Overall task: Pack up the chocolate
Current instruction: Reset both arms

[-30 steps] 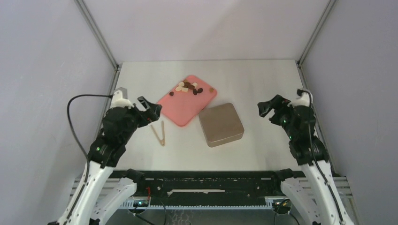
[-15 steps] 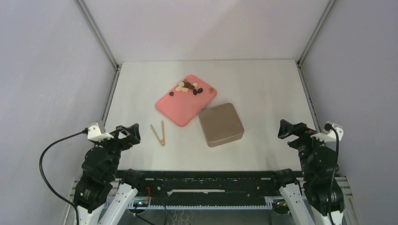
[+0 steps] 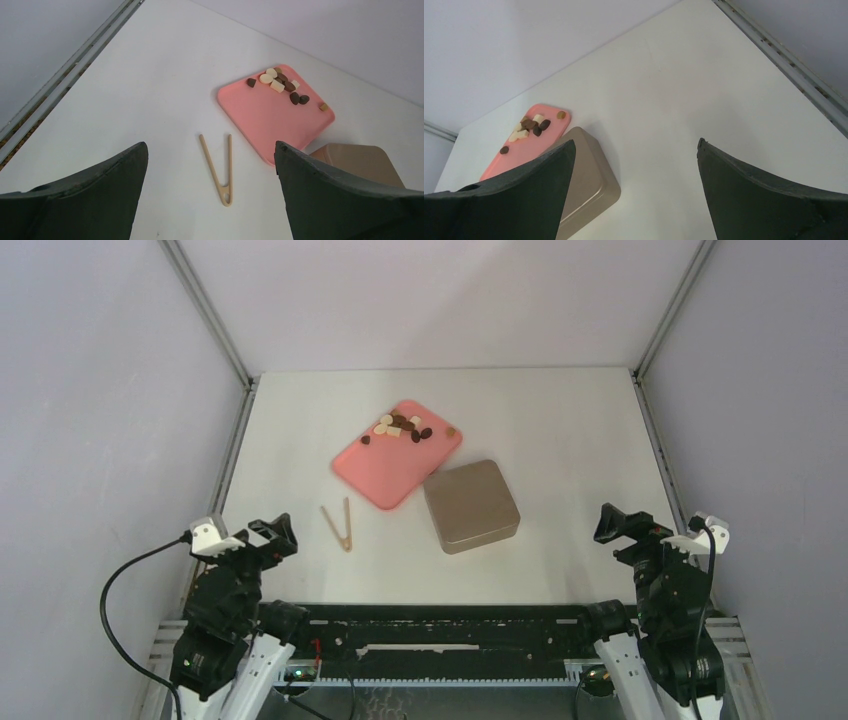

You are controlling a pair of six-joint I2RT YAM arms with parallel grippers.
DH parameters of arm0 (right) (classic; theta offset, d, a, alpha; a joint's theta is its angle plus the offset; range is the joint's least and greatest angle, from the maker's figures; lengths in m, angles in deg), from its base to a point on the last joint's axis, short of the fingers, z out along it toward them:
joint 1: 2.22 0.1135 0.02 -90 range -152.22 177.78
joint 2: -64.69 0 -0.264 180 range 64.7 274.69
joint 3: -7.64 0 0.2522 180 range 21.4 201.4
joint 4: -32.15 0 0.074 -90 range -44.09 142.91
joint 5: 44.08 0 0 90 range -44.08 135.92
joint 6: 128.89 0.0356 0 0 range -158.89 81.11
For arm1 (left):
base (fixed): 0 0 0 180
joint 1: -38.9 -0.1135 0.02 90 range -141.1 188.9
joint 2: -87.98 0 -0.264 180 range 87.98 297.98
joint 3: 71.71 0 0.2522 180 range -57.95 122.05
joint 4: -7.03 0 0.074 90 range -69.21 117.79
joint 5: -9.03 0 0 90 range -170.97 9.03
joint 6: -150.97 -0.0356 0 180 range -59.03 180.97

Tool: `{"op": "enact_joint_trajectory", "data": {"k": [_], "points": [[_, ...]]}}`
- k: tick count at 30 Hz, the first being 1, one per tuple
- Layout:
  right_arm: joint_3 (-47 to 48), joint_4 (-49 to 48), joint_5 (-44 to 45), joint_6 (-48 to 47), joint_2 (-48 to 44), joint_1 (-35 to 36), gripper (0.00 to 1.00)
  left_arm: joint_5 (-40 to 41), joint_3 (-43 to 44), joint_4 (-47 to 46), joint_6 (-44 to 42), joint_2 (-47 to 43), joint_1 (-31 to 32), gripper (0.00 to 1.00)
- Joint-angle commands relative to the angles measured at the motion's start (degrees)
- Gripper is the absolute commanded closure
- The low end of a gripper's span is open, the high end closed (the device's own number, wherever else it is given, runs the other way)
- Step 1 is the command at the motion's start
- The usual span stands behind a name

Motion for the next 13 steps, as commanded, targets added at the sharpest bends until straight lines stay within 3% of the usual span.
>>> {"op": "enact_joint_trajectory", "data": {"k": [1,13], "points": [[-0.3,-0.76,1.1,-0.54,-0.48,-0.15,0.0,0.32,-0.09,-1.53,-1.19,-1.36,-0.3,0.0],[-0.69,-0.74,1.37,-0.24,-0.87,-0.16,0.0,0.37,-0.03,-1.54,-1.21,-1.64,-0.3,0.0]]}}
